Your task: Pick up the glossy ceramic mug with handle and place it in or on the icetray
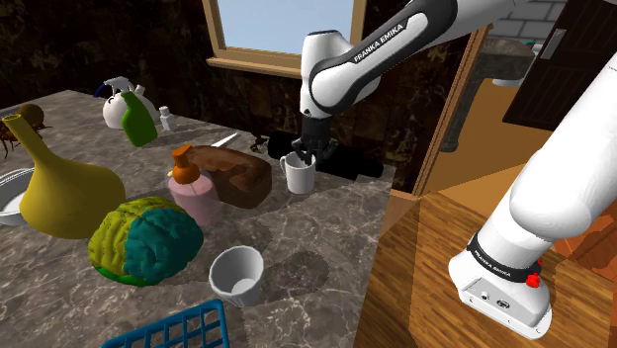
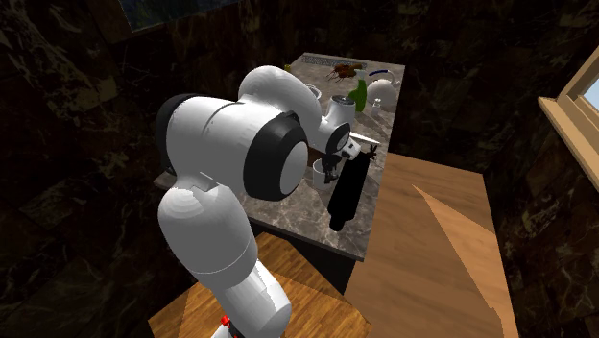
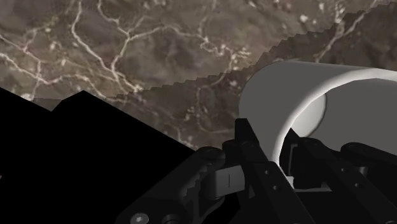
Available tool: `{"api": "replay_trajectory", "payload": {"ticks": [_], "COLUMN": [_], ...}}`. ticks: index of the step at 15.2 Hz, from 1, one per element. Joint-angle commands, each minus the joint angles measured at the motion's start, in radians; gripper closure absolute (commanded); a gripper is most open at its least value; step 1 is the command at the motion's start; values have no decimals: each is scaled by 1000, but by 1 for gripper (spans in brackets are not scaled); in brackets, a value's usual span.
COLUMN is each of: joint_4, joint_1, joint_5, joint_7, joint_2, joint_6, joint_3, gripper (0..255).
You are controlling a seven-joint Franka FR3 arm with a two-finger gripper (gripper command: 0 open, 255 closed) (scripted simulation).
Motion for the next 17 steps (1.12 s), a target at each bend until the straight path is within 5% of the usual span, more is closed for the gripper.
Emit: {"api": "replay_trajectory", "payload": {"ticks": [1, 7, 17], "joint_4": [0, 0, 64], "joint_1": [0, 0, -1], "joint_5": [0, 0, 15], "joint_7": [0, 0, -6], "joint_2": [0, 0, -77], "joint_6": [0, 0, -139], "joint_3": [0, 0, -6], "gripper": [255, 255, 255]}}
